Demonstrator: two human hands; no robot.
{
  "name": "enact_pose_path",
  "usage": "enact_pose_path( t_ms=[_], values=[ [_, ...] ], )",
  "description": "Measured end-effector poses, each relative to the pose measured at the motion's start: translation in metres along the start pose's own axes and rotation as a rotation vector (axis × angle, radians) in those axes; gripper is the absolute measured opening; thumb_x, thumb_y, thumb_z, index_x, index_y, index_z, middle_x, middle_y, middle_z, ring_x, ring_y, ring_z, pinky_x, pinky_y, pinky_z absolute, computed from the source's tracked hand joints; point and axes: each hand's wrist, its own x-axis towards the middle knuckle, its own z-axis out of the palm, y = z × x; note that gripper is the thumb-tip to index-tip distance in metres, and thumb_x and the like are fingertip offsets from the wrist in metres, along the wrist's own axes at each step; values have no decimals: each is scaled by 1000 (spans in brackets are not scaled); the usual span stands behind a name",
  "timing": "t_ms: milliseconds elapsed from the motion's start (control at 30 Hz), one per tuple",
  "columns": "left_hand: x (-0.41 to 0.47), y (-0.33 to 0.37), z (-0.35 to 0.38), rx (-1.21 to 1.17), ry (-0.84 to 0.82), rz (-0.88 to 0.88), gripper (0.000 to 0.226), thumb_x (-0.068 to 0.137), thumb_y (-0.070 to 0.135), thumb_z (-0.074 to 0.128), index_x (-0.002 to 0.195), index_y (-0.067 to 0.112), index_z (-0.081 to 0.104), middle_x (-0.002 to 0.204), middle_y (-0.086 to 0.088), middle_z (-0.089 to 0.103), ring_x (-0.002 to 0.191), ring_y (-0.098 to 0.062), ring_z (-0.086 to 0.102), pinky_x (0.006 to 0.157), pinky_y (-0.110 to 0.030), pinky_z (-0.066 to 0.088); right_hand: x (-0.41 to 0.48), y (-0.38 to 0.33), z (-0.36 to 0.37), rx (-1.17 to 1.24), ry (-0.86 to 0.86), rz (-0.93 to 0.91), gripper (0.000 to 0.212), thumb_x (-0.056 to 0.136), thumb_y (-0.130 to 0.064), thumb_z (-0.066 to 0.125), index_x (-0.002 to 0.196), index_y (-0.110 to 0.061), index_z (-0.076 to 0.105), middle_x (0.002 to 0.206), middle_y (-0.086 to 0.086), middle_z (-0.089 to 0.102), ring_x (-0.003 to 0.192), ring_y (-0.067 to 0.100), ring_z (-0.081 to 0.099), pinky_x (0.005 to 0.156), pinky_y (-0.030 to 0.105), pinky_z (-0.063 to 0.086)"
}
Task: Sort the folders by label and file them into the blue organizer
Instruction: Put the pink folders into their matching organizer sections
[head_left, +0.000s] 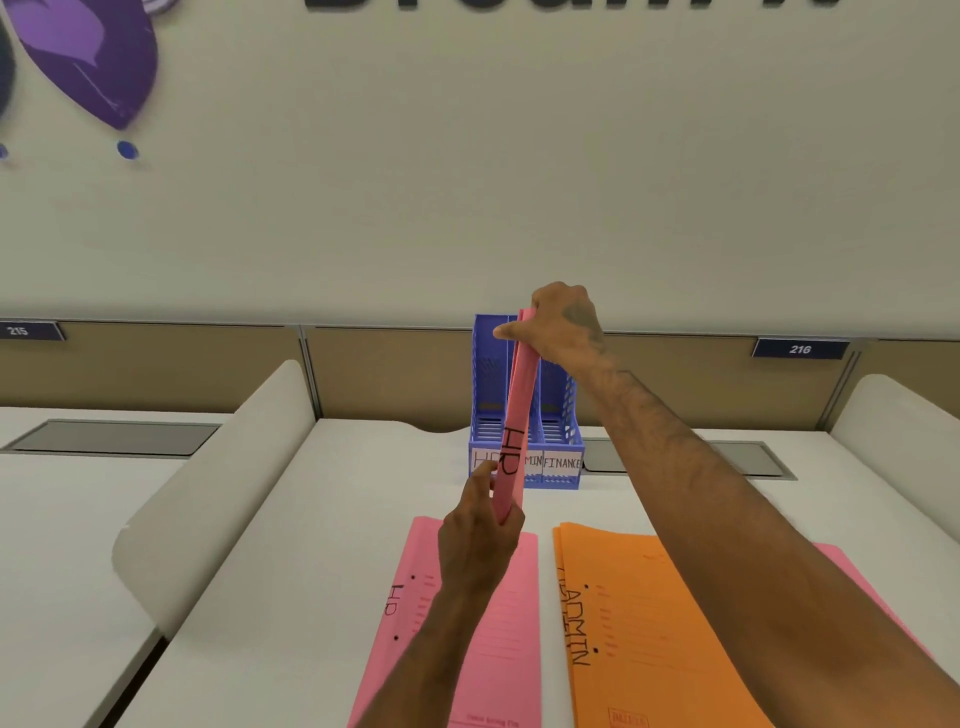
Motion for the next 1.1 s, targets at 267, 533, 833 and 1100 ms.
enact_pose_path(
  t_ms=[267,533,833,1100],
  values=[
    [50,-40,-6,-14,-179,29,93,79,54,72,152,29,20,140,6,52,114,-13,61,89,-39,58,33,-22,5,-19,145,-30,27,80,-32,71,80,-7,59,81,7,59,71,23,56,61,27,43],
    [110,-117,22,189,-562,-16,116,73,50,80,156,32,0,165,7,3,151,-20,11,114,-44,34,88,-20,27,12,289,-41,17,80,-21,67,80,-5,63,80,10,67,71,26,62,63,30,51],
    [177,-169,70,457,-758,8,116,82,49,73,156,22,-12,164,0,-19,152,-25,-13,120,-49,23,150,1,82,9,435,-121,23,91,-23,63,86,0,62,78,10,70,59,18,55,58,25,46],
    [195,-190,107,481,-860,-2,115,84,42,73,156,21,-14,164,3,-18,152,-26,-9,118,-52,30,157,27,141,46,441,-196,25,94,-22,61,92,2,62,85,15,72,67,26,67,66,33,58]
  ],
)
